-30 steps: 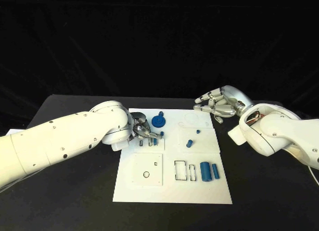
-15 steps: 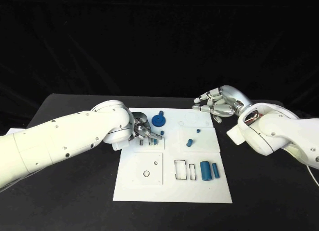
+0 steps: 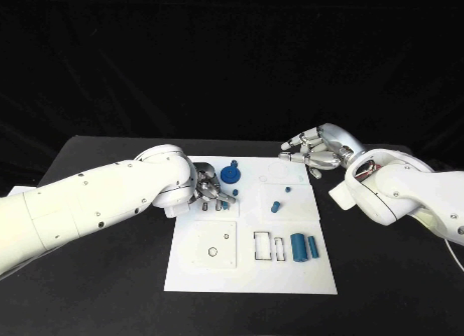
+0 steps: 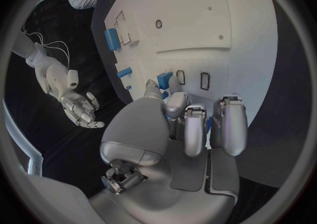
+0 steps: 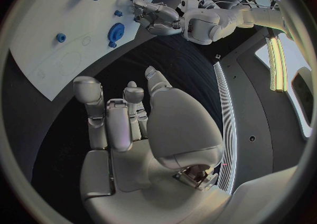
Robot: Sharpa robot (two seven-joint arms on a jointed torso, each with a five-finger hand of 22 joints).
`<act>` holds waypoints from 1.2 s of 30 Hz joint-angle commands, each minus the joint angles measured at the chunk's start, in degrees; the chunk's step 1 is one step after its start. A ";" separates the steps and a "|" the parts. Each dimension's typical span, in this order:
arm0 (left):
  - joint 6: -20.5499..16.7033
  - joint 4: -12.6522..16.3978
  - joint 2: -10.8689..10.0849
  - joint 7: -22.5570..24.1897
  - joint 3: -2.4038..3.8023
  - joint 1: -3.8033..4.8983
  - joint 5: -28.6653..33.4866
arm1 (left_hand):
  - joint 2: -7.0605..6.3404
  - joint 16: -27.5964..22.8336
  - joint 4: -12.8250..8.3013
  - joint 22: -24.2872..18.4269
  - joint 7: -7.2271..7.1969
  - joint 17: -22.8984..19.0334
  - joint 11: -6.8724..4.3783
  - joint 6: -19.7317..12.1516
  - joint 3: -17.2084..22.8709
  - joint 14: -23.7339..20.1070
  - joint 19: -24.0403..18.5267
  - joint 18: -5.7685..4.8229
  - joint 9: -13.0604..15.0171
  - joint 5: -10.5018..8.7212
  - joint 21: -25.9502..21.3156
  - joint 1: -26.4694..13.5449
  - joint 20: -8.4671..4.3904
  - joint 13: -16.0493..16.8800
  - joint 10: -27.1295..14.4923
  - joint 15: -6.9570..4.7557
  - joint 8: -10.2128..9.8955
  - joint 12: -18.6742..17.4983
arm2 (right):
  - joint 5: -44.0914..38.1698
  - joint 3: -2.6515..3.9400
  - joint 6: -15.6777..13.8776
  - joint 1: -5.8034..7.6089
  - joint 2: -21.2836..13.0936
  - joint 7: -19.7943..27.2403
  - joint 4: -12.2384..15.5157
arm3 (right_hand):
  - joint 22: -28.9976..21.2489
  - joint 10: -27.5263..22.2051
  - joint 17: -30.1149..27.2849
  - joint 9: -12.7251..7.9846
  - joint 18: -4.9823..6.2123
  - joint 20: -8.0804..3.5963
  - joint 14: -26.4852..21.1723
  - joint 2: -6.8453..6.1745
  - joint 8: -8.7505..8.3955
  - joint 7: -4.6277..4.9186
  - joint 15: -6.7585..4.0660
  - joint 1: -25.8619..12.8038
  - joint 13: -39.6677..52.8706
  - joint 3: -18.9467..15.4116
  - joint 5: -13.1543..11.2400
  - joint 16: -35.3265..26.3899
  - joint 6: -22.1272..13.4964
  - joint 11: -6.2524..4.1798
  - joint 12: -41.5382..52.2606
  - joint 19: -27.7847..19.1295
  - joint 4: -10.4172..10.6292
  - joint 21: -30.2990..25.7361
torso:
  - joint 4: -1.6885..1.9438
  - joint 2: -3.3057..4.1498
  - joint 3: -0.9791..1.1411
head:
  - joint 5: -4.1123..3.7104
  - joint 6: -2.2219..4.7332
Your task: Assemble the parts on the task board
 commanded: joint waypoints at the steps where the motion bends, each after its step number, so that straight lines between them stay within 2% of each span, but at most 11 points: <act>1: 1.12 -0.14 0.33 -0.28 0.01 0.08 -0.30 | 0.13 0.14 -0.12 4.56 -0.16 15.10 -0.13 -0.48 0.25 6.02 0.94 -0.78 0.24 0.31 0.16 0.68 -0.21 -0.03 0.27 -0.27 0.39 0.04 | -0.35 -0.01 1.11 -0.05 0.04 -0.01 0.01 | -0.08 0.10 -0.04 0.07 1.08 -0.12 2.14 0.43 0.24 -0.41 -0.36 -0.05 -0.05 -0.30 0.28 -0.39 0.14 -0.19 -0.14 -0.41 0.06 -0.25 | 0.04 0.01 -0.01 | 0.03 -0.06; 11: 1.68 -0.20 0.36 -0.24 0.00 0.08 -0.31 | 1.15 0.14 -0.81 4.64 -0.26 15.10 -0.23 -1.14 2.22 6.02 0.88 -0.77 1.63 0.55 0.14 3.57 -0.29 0.14 0.19 -0.35 0.66 -0.09 | -0.28 -0.03 1.42 -0.06 0.04 0.09 0.01 | -0.18 0.12 -0.12 0.09 1.08 -0.14 2.15 0.63 0.32 -0.45 -0.39 0.09 -0.10 -0.30 0.39 -0.50 0.21 -0.22 -0.13 -0.38 0.11 -0.38 | -0.02 -0.01 0.02 | -0.06 -0.21; 21: 2.59 -0.15 0.19 -0.16 0.00 0.08 -0.31 | 2.30 0.14 -3.37 4.84 -0.88 15.10 -0.83 -2.33 8.39 6.02 0.85 -0.77 2.60 1.41 0.15 10.40 -0.75 0.05 -0.24 -0.88 -0.19 -0.76 | -0.23 -0.06 1.79 -0.09 0.10 0.43 0.35 | -0.40 0.17 -0.23 0.12 1.09 -0.20 2.17 0.91 0.47 -0.51 -0.46 0.52 -0.14 -0.26 0.79 -0.67 0.32 -0.30 -0.07 -0.32 0.05 -0.64 | 0.01 0.01 0.02 | -0.18 -0.47; 25: 2.64 -0.19 0.07 -0.31 0.00 0.08 -0.31 | 1.28 0.14 -4.35 4.85 -0.92 15.10 -0.96 -3.00 13.23 6.02 0.78 -0.76 2.70 5.34 0.10 13.76 -1.01 -0.24 -0.73 -1.06 -1.21 -1.53 | -0.12 -0.08 1.94 -0.09 0.08 0.46 0.38 | -0.49 0.18 -0.25 0.11 1.09 -0.23 2.19 0.99 0.50 -0.52 -0.48 0.67 -0.17 -0.26 1.06 -0.73 0.32 -0.31 -0.05 -0.28 0.04 -0.74 | 0.03 -0.01 0.03 | -0.16 -0.59; 27: 2.73 -0.21 0.01 -0.40 0.00 0.08 -0.31 | -0.22 0.14 -3.78 4.86 -0.67 15.10 -0.86 -3.00 16.93 6.02 0.73 -0.76 2.89 5.93 0.05 14.29 -1.03 -0.39 -0.78 -0.89 -1.63 -1.94 | -0.09 -0.09 2.04 -0.10 0.06 0.46 0.43 | -0.52 0.17 -0.24 0.11 1.09 -0.25 2.21 1.04 0.52 -0.52 -0.49 0.77 -0.21 -0.27 1.29 -0.75 0.30 -0.32 -0.06 -0.23 0.04 -0.80 | 0.04 -0.01 0.05 | -0.13 -0.58; 28: 2.77 -0.21 -0.04 -0.44 0.00 0.08 -0.31 | -1.85 0.14 -3.20 4.92 -0.62 15.10 -0.82 -3.00 19.78 6.02 0.73 -0.74 3.11 6.14 0.06 14.27 -1.04 -0.38 -0.68 -0.67 -1.86 -2.08 | -0.07 -0.09 2.10 -0.10 0.06 0.48 0.47 | -0.54 0.17 -0.25 0.10 1.08 -0.26 2.22 1.06 0.53 -0.51 -0.49 0.84 -0.23 -0.28 1.49 -0.78 0.29 -0.32 -0.05 -0.20 0.04 -0.84 | 0.04 -0.01 0.06 | -0.11 -0.59; 31: 2.87 -0.22 -0.18 -0.48 0.00 0.08 -0.31 | -4.75 0.14 -1.92 5.02 -0.50 15.10 -0.87 -2.81 26.57 6.02 0.71 -0.75 3.72 6.61 0.04 13.72 -0.85 -0.30 -0.43 -0.68 -2.01 -2.26 | 0.01 -0.11 2.25 -0.10 0.07 0.53 0.55 | -0.64 0.13 -0.25 0.09 1.08 -0.28 2.24 1.10 0.56 -0.51 -0.50 0.97 -0.30 -0.31 1.95 -0.82 0.28 -0.32 -0.07 -0.15 0.05 -0.95 | 0.03 0.00 0.06 | -0.12 -0.63; 32: 2.87 -0.20 -0.26 -0.48 0.00 0.08 -0.31 | -6.23 0.14 -1.44 5.08 -0.47 15.10 -0.66 -2.74 29.81 6.02 0.72 -0.77 4.07 6.82 0.05 13.13 -0.79 -0.25 -0.34 -0.67 -1.97 -2.32 | 0.02 -0.12 2.29 -0.11 0.07 0.54 0.58 | -0.65 0.13 -0.26 0.09 1.08 -0.28 2.24 1.11 0.56 -0.51 -0.50 0.98 -0.31 -0.31 1.99 -0.83 0.27 -0.32 -0.07 -0.14 0.06 -0.96 | 0.05 -0.01 0.05 | -0.13 -0.66; 33: 2.86 -0.19 -0.32 -0.47 0.00 0.08 -0.31 | -8.62 0.14 -0.82 5.14 -0.09 15.10 -0.50 -2.74 34.95 6.02 0.71 -0.74 4.66 6.98 0.02 11.84 -0.80 -0.20 -0.23 -0.68 -1.87 -2.43 | 0.04 -0.12 2.31 -0.11 0.07 0.54 0.59 | -0.67 0.12 -0.27 0.09 1.08 -0.29 2.25 1.13 0.57 -0.51 -0.51 1.01 -0.33 -0.32 2.12 -0.85 0.27 -0.33 -0.07 -0.13 0.07 -0.99 | 0.05 -0.01 0.05 | -0.13 -0.66; 34: 2.82 -0.15 -0.39 -0.46 0.00 0.08 -0.27 | -12.03 0.14 -0.31 5.19 0.31 15.10 -0.38 -2.82 41.88 6.02 0.69 -0.68 5.52 7.02 -0.03 10.00 -0.79 -0.15 -0.07 -0.72 -1.70 -2.56 | 0.06 -0.13 2.33 -0.11 0.07 0.55 0.61 | -0.67 0.12 -0.27 0.09 1.08 -0.29 2.25 1.13 0.57 -0.51 -0.51 1.01 -0.33 -0.32 2.12 -0.85 0.27 -0.33 -0.07 -0.13 0.07 -0.99 | 0.04 -0.01 0.03 | -0.09 -0.68; 36: 2.64 -0.08 -0.58 -0.44 0.00 0.08 -0.08 | -13.16 0.14 -1.27 5.27 -0.10 15.10 -0.48 -2.72 46.02 6.02 0.72 -0.75 6.34 7.04 -0.03 8.33 -0.60 -0.12 0.13 -0.47 -1.24 -2.56 | 0.11 -0.13 2.37 -0.11 0.06 0.57 0.62 | -0.68 0.12 -0.29 0.09 1.08 -0.29 2.25 1.15 0.58 -0.51 -0.51 1.04 -0.35 -0.34 2.26 -0.88 0.26 -0.32 -0.07 -0.10 0.09 -1.02 | 0.04 -0.02 0.03 | -0.05 -0.70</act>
